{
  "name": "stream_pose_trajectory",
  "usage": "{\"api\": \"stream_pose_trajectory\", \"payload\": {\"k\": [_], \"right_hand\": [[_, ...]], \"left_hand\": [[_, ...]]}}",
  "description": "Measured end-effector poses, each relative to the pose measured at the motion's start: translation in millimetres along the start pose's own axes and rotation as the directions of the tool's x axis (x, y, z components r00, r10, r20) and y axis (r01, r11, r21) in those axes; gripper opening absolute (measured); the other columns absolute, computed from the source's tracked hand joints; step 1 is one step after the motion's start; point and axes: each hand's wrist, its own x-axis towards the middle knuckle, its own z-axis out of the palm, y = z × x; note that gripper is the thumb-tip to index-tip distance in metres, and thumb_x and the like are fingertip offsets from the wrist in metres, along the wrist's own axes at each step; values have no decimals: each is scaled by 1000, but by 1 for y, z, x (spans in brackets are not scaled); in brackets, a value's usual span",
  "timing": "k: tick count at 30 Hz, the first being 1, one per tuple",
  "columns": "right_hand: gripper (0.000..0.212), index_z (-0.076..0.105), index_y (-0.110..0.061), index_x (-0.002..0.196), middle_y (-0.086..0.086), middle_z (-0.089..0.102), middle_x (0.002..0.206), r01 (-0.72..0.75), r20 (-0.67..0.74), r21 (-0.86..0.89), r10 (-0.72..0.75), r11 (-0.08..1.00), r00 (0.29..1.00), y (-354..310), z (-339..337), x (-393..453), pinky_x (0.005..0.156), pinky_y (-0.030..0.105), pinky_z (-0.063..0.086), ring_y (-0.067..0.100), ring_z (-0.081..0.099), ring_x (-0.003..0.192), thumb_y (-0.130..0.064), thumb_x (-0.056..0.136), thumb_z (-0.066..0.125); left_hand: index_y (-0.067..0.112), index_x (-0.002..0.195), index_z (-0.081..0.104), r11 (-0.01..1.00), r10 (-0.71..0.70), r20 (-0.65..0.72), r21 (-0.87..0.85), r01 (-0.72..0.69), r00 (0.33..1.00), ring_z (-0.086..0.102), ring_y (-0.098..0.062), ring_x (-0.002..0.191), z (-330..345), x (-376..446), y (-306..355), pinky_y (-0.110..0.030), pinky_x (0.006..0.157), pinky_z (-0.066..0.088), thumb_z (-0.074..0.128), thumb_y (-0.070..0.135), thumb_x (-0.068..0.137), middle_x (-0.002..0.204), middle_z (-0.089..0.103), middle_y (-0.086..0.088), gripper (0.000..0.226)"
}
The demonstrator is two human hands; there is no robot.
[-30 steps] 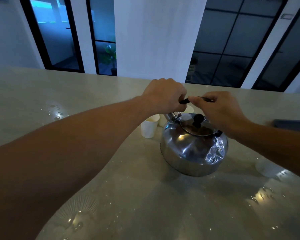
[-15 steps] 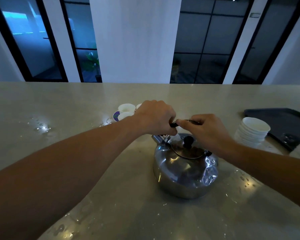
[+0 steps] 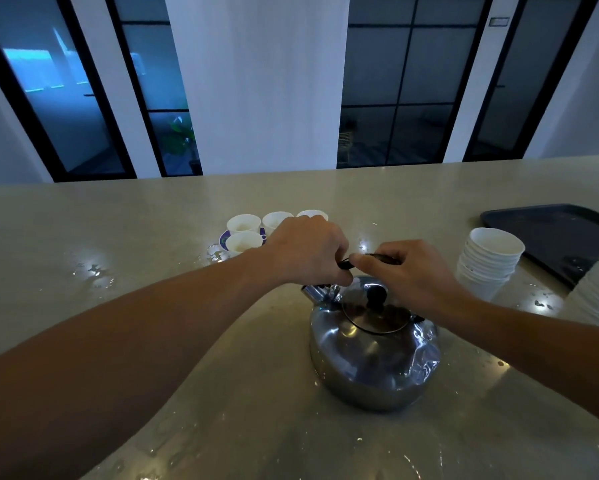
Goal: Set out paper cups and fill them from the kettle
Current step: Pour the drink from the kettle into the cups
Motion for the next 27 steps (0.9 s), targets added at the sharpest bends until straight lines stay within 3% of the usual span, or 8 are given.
{"api": "stream_pose_trajectory", "payload": {"k": [6, 9, 14, 17, 20, 22, 24, 27], "right_hand": [[59, 52, -1, 59, -2, 38, 49, 8, 33, 22, -8, 1000, 999, 11, -9, -11, 50, 28, 29, 9, 35, 46, -51, 82, 72], [57, 51, -3, 57, -5, 38, 46, 17, 22, 34, -18, 999, 1000, 13, -13, -17, 45, 19, 27, 7, 35, 44, -49, 82, 72], [42, 59, -18, 63, -7, 49, 50, 43, 92, -40, -39, 998, 995, 17, -19, -22, 48, 18, 33, 4, 43, 48, -50, 89, 62], [36, 55, -26, 73, -7, 56, 64, 52, 221, -125, -23, 991, 975, 18, -28, -20, 59, 26, 40, 5, 50, 61, -47, 100, 44], [36, 54, -35, 84, -8, 53, 86, 49, 315, -294, 49, 954, 948, 28, -35, -8, 84, 37, 39, 12, 48, 89, -50, 104, 28], [36, 61, -37, 102, -2, 50, 109, -19, 356, -437, 193, 899, 914, 36, -36, -2, 101, 49, 31, 23, 40, 115, -49, 104, 27], [32, 62, -39, 119, 2, 48, 126, -96, 347, -475, 287, 875, 893, 41, -34, -2, 105, 52, 24, 31, 33, 128, -45, 104, 34], [25, 62, -42, 119, -5, 49, 131, -90, 154, -385, 160, 918, 975, 41, -37, -8, 107, 48, 27, 22, 38, 129, -45, 99, 47]], "left_hand": [[26, 69, 63, 999, 34, 39, -19, -33, 999, 57, -9, 61, 3, 1, 12, -26, 56, 39, 72, 52, 70, 61, 59, 9, 28], [25, 66, 62, 998, 50, 62, -51, -47, 997, 56, -7, 59, 4, 3, 17, -25, 55, 38, 74, 50, 71, 59, 58, 9, 28], [23, 73, 73, 968, 93, 337, -252, -5, 937, 61, -4, 65, -10, 12, 12, -20, 58, 43, 75, 53, 79, 66, 67, 10, 30], [28, 83, 78, 953, 93, 431, -299, 45, 898, 60, 1, 71, -16, 16, 2, -20, 66, 42, 65, 59, 84, 76, 72, 14, 34], [37, 69, 75, 937, 62, 453, -333, 105, 889, 57, 1, 69, -12, 21, 0, -23, 68, 41, 62, 59, 86, 66, 67, 18, 32], [35, 61, 71, 934, 38, 473, -331, 137, 880, 55, 6, 58, -5, 26, 3, -21, 64, 39, 63, 54, 89, 58, 65, 21, 35], [32, 60, 68, 943, 11, 477, -297, 150, 879, 51, 7, 50, 0, 32, 6, -20, 59, 35, 67, 50, 88, 52, 62, 23, 33], [25, 62, 65, 953, -7, 464, -267, 147, 886, 50, 2, 54, 2, 40, 9, -23, 59, 36, 75, 47, 82, 50, 56, 20, 32]]}}
